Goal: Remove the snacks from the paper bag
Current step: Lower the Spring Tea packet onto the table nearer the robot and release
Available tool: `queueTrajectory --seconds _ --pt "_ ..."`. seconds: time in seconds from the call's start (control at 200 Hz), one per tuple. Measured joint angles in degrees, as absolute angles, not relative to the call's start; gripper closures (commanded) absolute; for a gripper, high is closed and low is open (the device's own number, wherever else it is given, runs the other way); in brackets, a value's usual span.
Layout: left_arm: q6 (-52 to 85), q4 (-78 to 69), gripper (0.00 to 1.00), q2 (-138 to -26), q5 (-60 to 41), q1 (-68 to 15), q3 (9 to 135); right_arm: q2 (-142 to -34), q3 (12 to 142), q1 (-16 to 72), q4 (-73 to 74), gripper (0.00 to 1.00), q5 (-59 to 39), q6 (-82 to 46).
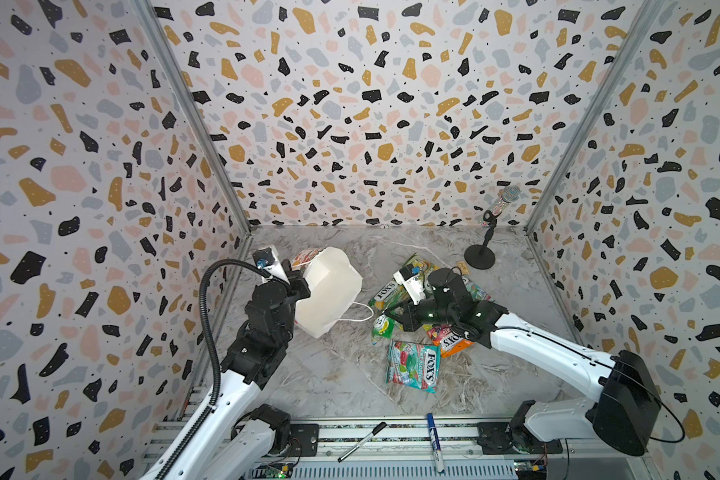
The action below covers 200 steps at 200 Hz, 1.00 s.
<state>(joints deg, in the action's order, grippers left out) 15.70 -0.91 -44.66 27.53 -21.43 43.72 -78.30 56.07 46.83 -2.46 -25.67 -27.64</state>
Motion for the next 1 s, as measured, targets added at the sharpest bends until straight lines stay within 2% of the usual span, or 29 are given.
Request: queueTrajectory --seconds 0.476,1.001 --pt "15.73 -0.93 1.0 -44.56 28.18 -21.26 43.35 -87.57 48.47 48.49 14.7 1.0 -36.45 -33.8" --pt "15.73 -1.26 1.0 -44.36 28.16 -21.21 43.09 -91.24 47.09 48.49 18.0 1.0 -34.92 -32.14"
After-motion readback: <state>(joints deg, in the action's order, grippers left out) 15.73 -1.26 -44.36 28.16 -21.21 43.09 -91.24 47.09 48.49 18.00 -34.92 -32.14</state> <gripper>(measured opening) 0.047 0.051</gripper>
